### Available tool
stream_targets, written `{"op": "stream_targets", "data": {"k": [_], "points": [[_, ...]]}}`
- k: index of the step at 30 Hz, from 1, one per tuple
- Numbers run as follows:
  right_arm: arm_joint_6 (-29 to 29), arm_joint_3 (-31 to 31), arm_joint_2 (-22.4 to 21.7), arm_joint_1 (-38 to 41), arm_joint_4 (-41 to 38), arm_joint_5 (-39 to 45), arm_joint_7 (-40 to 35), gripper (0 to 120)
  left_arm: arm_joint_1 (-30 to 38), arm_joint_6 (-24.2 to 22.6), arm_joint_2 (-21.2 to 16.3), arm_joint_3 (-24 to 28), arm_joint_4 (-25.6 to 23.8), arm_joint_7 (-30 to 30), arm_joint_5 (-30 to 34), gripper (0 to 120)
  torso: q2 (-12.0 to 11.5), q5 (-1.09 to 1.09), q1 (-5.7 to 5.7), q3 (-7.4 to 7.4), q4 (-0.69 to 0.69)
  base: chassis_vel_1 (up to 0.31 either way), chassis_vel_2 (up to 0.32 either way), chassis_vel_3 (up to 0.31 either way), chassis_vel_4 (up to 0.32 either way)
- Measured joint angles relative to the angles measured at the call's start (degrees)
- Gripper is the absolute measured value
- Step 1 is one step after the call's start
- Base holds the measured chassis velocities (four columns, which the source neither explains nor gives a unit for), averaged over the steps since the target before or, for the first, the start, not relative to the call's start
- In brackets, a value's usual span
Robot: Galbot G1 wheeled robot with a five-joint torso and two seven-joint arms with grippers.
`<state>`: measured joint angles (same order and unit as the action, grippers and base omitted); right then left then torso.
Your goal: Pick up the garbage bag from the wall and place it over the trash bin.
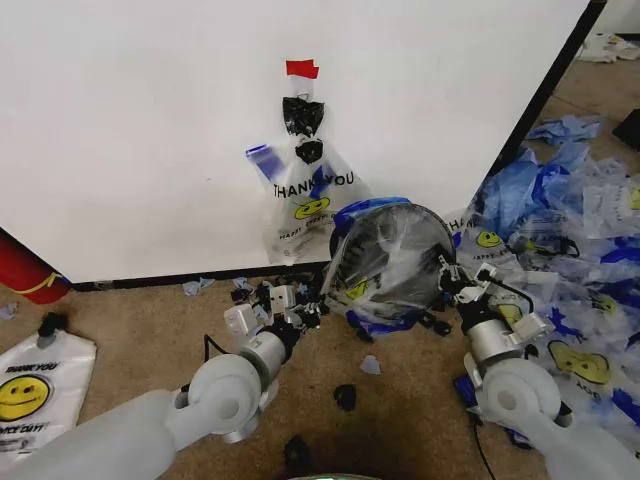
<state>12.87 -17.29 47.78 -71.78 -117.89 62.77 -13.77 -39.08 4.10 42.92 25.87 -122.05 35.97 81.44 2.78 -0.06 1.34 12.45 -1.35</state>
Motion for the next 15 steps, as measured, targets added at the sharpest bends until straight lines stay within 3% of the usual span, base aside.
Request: {"op": "stream_targets", "data": {"k": [12, 15], "points": [[-1.0, 0.3, 0.0, -0.5, -3.0, 1.4, -2.1, 0, -0.2, 2.3, 1.3, 0.4, 3.4, -0.5, -3.6, 0, 0.0, 0.0, 0.0, 0.0, 0.0, 0.0, 0.0, 0.0, 0.0], [-1.1, 0.4, 0.0, -0.5, -3.0, 1.8, -2.7, 0, -0.3, 2.5, 1.3, 0.2, 3.1, -0.7, -3.6, 6, 0.0, 0.0, 0.0, 0.0, 0.0, 0.0, 0.0, 0.0, 0.0]]}}
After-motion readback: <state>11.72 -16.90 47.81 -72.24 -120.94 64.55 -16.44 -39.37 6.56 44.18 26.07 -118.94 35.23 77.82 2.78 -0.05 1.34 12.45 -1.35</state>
